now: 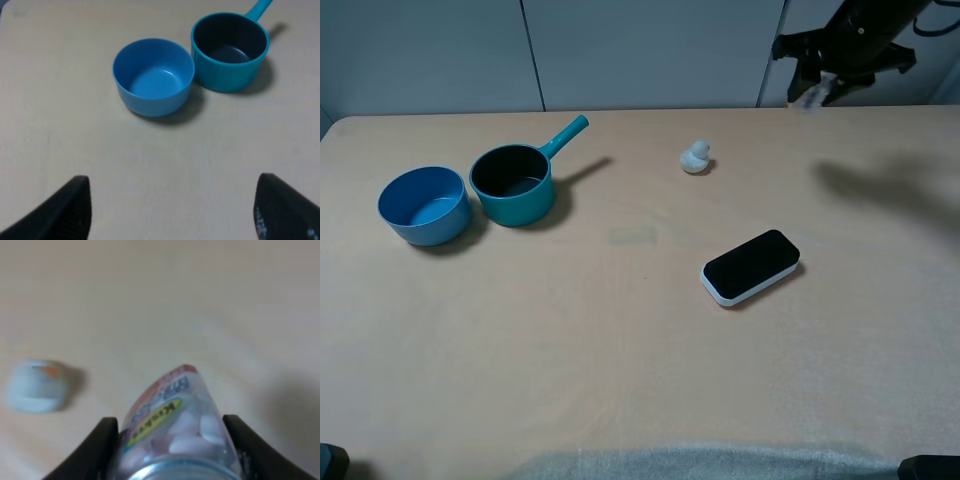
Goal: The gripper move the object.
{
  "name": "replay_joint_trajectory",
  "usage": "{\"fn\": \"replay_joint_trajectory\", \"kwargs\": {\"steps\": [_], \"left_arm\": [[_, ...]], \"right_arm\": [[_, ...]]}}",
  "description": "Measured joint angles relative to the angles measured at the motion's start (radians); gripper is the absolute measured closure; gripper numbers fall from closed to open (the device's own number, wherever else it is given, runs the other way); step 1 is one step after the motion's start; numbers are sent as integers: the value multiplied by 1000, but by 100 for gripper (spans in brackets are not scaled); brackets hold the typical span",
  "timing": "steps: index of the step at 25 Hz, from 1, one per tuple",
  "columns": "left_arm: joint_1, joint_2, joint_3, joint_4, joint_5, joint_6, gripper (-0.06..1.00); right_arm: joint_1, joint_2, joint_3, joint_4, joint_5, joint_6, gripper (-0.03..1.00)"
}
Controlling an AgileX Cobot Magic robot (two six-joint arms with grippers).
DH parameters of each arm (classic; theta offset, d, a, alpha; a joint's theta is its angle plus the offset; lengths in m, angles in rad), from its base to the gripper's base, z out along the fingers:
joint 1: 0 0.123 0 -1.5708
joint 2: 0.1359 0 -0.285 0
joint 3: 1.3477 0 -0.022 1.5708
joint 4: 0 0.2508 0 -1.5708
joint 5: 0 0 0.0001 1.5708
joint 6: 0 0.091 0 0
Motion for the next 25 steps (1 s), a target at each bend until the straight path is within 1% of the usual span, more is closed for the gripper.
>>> {"fn": "replay_joint_trajectory", "kwargs": {"steps": [4, 8, 25], "left_arm": [[0, 0, 0, 0, 0, 0, 20], [0, 0, 0, 0, 0, 0, 20], [0, 0, 0, 0, 0, 0, 20]], "right_arm": [[74, 0, -91, 0, 26, -11, 64], [136, 0, -151, 0, 36, -19, 64], [346, 0, -156, -3, 28, -70, 64]]}}
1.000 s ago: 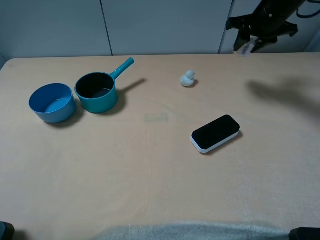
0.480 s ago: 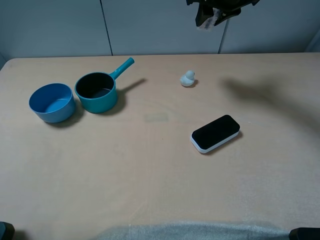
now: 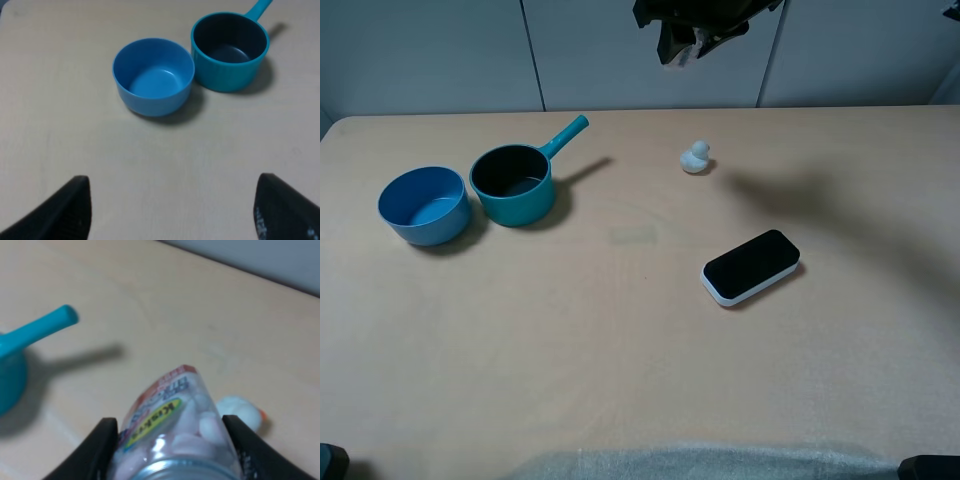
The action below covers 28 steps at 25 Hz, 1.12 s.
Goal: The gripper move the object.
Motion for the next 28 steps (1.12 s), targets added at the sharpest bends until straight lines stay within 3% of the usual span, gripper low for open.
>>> {"fn": "replay_joint_trajectory", "kwargs": {"steps": [28], "left_arm": [[0, 0, 0, 0, 0, 0, 20]], "right_arm": [[212, 167, 0, 19, 6, -27, 64]]}}
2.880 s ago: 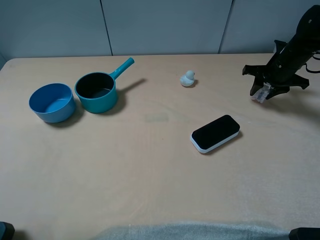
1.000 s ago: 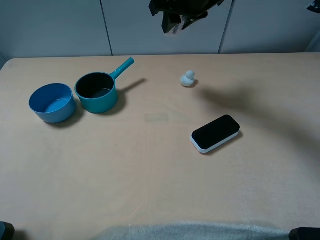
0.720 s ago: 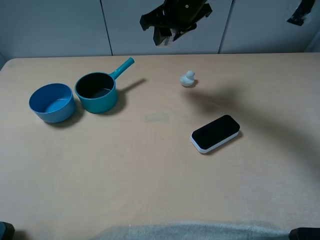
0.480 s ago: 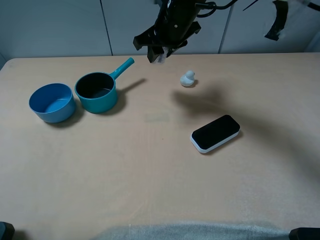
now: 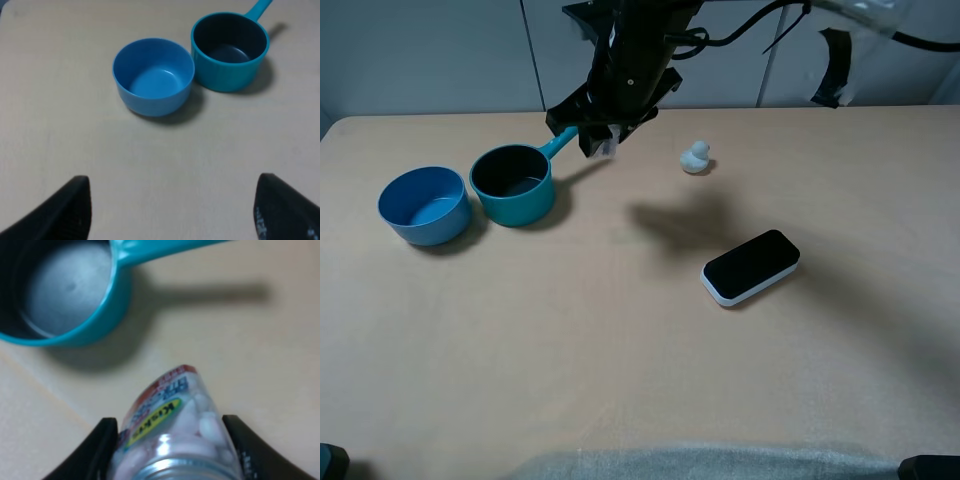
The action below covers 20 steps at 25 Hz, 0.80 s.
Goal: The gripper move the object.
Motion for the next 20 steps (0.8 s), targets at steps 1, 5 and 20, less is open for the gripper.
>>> {"fn": "replay_joint_trajectory", "kwargs": {"steps": [1, 5, 20], "left_arm": [[0, 0, 0, 0, 0, 0, 20], [0, 0, 0, 0, 0, 0, 20], [0, 0, 0, 0, 0, 0, 20]], "right_arm": [[11, 7, 0, 0, 0, 0, 64], [60, 22, 2, 3, -1, 0, 64], [147, 99, 2, 18, -32, -1, 64]]}}
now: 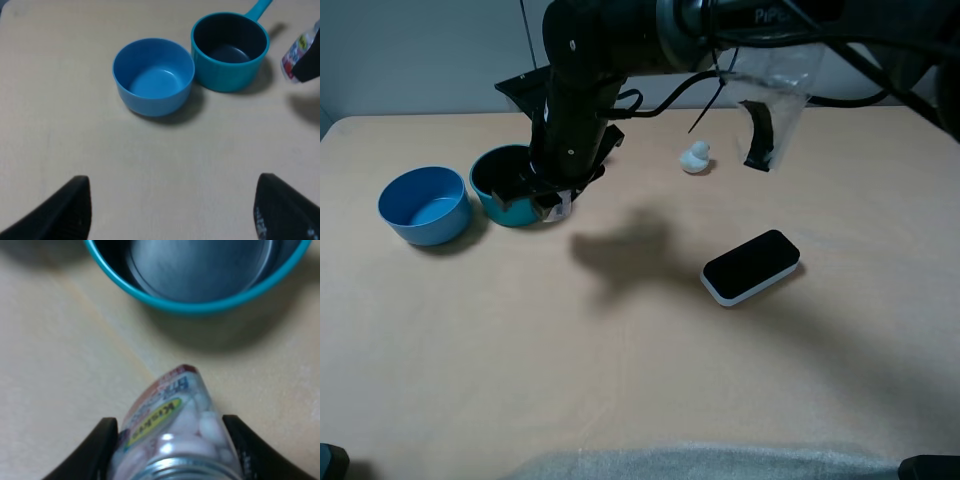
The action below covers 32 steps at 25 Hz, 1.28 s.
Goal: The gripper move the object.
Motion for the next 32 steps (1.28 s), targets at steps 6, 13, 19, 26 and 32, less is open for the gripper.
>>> {"fn": "replay_joint_trajectory", "kwargs": {"steps": [6, 13, 19, 26, 32], "left_arm": [[0, 0, 0, 0, 0, 0, 20], [0, 0, 0, 0, 0, 0, 20], [0, 0, 0, 0, 0, 0, 20], [0, 0, 0, 0, 0, 0, 20], [0, 0, 0, 0, 0, 0, 20]], "right_arm": [[0, 27, 0, 0, -5, -30, 64], [0, 60, 0, 0, -10, -40, 64], [0, 73, 0, 0, -24, -50, 64], [0, 73, 0, 0, -54, -52, 64], [0, 73, 0, 0, -80, -54, 64]]}}
